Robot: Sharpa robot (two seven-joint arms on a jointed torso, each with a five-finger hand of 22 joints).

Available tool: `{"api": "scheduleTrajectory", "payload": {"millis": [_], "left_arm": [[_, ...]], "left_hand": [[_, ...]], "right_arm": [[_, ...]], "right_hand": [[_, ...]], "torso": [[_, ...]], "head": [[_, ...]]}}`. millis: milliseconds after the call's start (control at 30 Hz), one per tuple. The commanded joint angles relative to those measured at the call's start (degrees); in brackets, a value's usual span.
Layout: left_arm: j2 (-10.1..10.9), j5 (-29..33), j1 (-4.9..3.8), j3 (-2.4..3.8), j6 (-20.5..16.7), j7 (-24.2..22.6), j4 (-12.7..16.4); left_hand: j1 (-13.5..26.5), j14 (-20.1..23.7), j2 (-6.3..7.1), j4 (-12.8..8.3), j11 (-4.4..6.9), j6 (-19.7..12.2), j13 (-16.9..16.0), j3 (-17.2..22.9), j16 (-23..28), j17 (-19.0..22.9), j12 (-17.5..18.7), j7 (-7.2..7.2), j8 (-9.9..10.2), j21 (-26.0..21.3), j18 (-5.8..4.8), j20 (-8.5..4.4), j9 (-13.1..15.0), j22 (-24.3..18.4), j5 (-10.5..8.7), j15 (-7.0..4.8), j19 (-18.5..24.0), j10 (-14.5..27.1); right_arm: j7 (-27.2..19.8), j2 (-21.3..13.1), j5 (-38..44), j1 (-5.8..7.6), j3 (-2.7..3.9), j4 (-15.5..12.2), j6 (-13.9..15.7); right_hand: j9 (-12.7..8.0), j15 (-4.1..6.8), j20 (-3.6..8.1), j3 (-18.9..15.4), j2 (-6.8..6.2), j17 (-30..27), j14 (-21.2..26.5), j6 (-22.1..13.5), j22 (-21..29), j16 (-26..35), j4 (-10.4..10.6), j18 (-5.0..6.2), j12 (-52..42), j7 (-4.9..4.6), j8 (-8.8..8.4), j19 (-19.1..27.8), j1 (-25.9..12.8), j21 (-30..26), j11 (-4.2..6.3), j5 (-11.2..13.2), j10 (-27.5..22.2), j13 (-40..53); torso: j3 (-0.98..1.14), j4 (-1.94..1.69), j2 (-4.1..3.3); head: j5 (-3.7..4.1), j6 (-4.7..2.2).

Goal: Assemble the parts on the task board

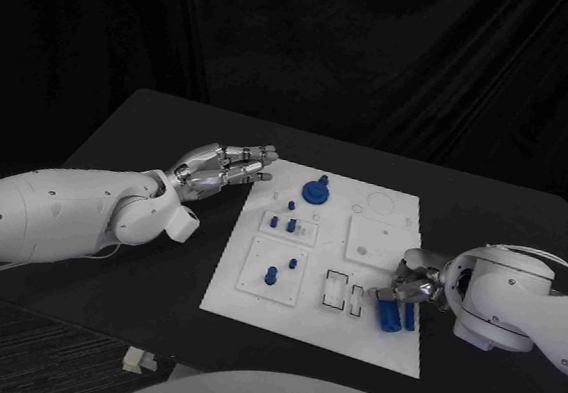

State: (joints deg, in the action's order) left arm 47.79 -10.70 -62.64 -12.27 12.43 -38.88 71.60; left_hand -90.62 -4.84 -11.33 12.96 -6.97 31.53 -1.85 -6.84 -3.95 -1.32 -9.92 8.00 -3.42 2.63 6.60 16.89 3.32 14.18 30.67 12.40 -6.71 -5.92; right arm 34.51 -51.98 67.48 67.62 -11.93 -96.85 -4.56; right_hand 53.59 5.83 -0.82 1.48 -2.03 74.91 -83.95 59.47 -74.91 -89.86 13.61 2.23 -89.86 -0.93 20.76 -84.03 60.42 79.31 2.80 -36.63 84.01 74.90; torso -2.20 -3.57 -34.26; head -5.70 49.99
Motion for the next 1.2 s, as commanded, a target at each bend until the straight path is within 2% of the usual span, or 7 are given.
{"api": "scheduleTrajectory", "payload": {"millis": [33, 300, 667, 800, 933, 1200], "left_arm": [[-0.2, 0.4, 0.1, 0.06, 0.7, -3.4, 0.0], [-0.3, 0.4, 0.14, 0.06, 0.8, -3.3, -0.1], [-0.2, 0.4, 0.16, 0.06, 0.9, -3.1, 0.0], [-0.2, 0.4, 0.17, 0.06, 1.0, -3.1, 0.0], [-0.2, 0.4, 0.17, 0.06, 1.0, -3.0, 0.1], [-0.2, 0.4, 0.17, 0.06, 1.3, -2.8, 0.0]], "left_hand": [[-0.4, 0.0, 0.11, -0.1, -0.41, 0.2, -0.1, 0.4, -0.2, -0.1, -0.3, 0.31, -0.4, 0.2, -0.5, 0.03, 0.0, 0.1, 0.22, 0.5, -0.3, 0.0], [-0.5, 0.0, 0.13, -0.1, -0.39, 0.2, -0.1, 0.5, -0.3, -0.1, -0.3, 0.31, -0.4, 0.2, -0.55, 0.03, 0.0, 0.1, 0.23, 0.63, -0.4, 0.0], [-0.5, -0.1, 0.13, -0.1, -0.39, 0.2, -0.1, 0.5, -0.3, -0.1, -0.3, 0.31, -0.4, 0.2, -0.56, 0.03, 0.0, 0.0, 0.23, 0.65, -0.3, 0.0], [-0.5, -0.1, 0.15, -0.2, -0.38, 0.2, -0.1, 0.6, -0.3, -0.1, -0.3, 0.31, -0.4, 0.2, -0.6, 0.03, 0.0, 0.0, 0.23, 0.73, -0.4, 0.1], [-0.5, -0.1, 0.15, -0.2, -0.38, 0.2, -0.1, 0.6, -0.3, -0.1, -0.3, 0.31, -0.4, 0.2, -0.6, 0.03, 0.0, 0.0, 0.23, 0.73, -0.4, 0.1], [-0.5, -0.2, 0.17, -0.2, -0.39, 0.2, -0.1, 0.6, -0.4, -0.1, -0.2, 0.32, -0.4, 0.2, -0.65, 0.02, 0.0, 0.0, 0.22, 0.87, -0.4, 0.1]], "right_arm": [[0.8, 0.0, -6.6, 0.59, 0.04, -0.4, 2.9], [0.4, 1.4, -10.7, 1.89, 0.04, -0.5, 6.0], [0.4, 4.3, -11.4, 2.12, 0.04, 0.3, 8.8], [0.4, 5.6, -11.4, 2.0, 0.03, 0.9, 9.0], [0.6, 6.4, -11.5, 1.68, 0.03, 1.4, 9.0], [0.5, 8.0, -11.5, 1.09, 0.03, 2.6, 9.5]], "right_hand": [[0.1, 0.35, 0.48, 0.6, 0.39, 15.1, -6.0, -0.2, -11.5, -0.1, -0.2, 0.5, -0.1, 0.35, 0.37, -1.1, 0.3, -0.5, 0.36, -0.3, 6.0, 15.1], [0.8, 0.39, 0.54, 0.8, 0.21, 15.1, -6.0, -0.5, -11.4, -0.1, 0.1, 0.52, -0.1, 0.34, 0.61, -1.1, -0.2, -0.6, 0.37, -0.3, 6.0, 15.1], [1.3, 0.39, 0.56, 1.1, 0.44, 15.1, -6.0, -1.0, -11.3, -0.1, 0.4, 0.6, -0.1, 0.29, 0.69, -0.9, -0.3, -1.0, 0.35, 0.3, 6.0, 15.1], [2.0, 0.35, 0.55, 1.4, 0.43, 15.1, -6.0, -1.4, -11.2, -0.1, 0.5, 0.67, -0.1, 0.2, 0.86, -0.8, -0.3, -1.3, 0.28, 1.7, 6.0, 15.1], [2.5, 0.19, 0.43, 1.7, 0.6, 15.1, -6.0, -2.3, -10.8, -0.1, 0.8, 0.96, -0.1, -0.08, 0.59, -0.2, -0.6, -2.7, 0.05, 5.4, 6.0, 15.1], [2.7, 0.11, 0.36, 1.8, 0.73, 15.1, -6.0, -2.5, -10.7, -0.1, 0.8, 1.03, -0.1, -0.19, 0.46, -0.1, -0.5, -3.0, -0.04, 6.7, 6.0, 15.1]], "torso": [[-0.01, 0.02, 0.01], [0.0, -0.01, -0.01], [-0.01, -0.02, 0.0], [-0.01, -0.03, -0.01], [-0.02, -0.07, 0.0], [0.0, -0.05, -0.05]], "head": [[0.2, 0.01], [0.57, 0.01], [0.48, 0.01], [0.54, 0.01], [0.45, 0.01], [0.54, 0.01]]}}
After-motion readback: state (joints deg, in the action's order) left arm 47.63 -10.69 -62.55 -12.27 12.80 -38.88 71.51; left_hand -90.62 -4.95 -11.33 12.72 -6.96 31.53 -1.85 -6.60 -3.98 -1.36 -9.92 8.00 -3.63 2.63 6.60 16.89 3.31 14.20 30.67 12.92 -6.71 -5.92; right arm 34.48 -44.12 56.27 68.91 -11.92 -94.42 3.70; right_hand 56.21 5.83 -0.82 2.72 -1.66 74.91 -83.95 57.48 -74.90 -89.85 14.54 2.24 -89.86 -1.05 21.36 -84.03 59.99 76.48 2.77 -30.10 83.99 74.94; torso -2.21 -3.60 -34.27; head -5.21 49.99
